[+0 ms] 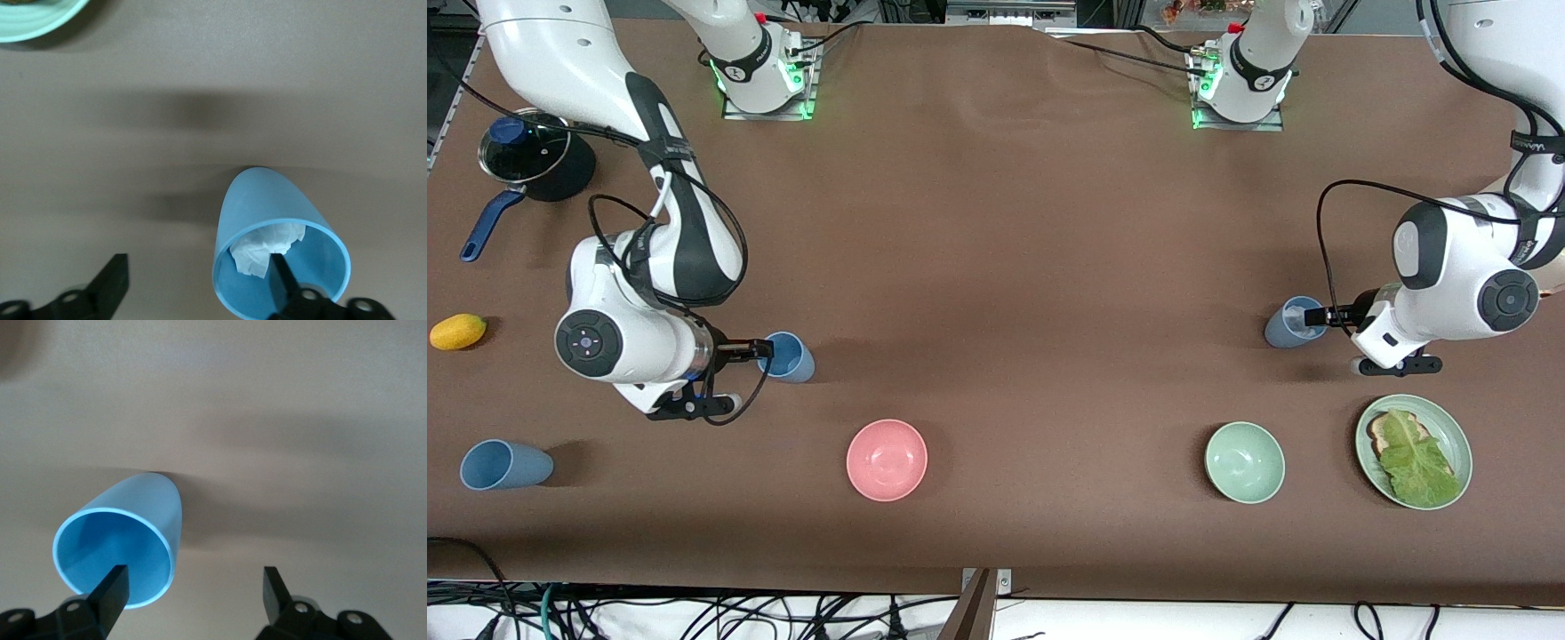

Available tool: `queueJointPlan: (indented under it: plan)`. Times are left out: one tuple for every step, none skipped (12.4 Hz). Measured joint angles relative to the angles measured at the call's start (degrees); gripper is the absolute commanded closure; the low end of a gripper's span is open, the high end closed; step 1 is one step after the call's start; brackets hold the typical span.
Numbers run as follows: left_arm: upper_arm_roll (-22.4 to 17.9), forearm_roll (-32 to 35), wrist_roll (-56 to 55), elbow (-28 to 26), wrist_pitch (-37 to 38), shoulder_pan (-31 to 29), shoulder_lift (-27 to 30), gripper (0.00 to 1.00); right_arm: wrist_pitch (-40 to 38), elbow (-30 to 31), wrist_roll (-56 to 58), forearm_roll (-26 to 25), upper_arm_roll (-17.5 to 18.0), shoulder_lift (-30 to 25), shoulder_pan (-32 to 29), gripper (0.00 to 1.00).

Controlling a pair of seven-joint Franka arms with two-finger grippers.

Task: Stack blue cups with both arms
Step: 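Close the right gripper on its blue cup while the left gripper grasps its cup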

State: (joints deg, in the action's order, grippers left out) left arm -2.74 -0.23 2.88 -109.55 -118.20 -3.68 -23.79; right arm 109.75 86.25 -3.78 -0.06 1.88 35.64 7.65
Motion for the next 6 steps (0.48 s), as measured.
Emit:
queueJointPlan:
  plan:
    - [0.0, -0.1, 0.0, 0.0, -0.2, 0.1, 0.0, 0.83, 0.1, 0.0, 0.0, 0.0, 0.0, 0.3, 0.1, 0.17]
    - [0.1, -0.7, -0.1, 0.0, -0.4, 0.1, -0.1, 0.97, 0.4, 0.0, 0.0, 0.0, 0.0, 0.7, 0.1, 0.2]
    - [0.3, -2.0, -0.1, 0.1, -0.5, 0.2, -0.2, 1.0, 0.6, 0.1, 0.0, 0.0, 0.1, 1.0, 0.2, 0.24]
    - [0.6, -3.0, -0.1, 0.1, -0.6, 0.2, -0.4, 1.0, 0.7, 0.2, 0.0, 0.0, 0.1, 1.1, 0.2, 0.27]
    - [0.9, -3.3, -0.1, 0.3, -0.9, 0.3, -0.7, 1.0, 0.8, 0.3, 0.0, 0.0, 0.1, 1.2, 0.3, 0.29]
    - [1.1, -3.5, -0.4, 0.7, -0.9, 0.6, -0.9, 1.0, 0.9, 0.4, 0.0, 0.0, 0.1, 1.2, 0.3, 0.35]
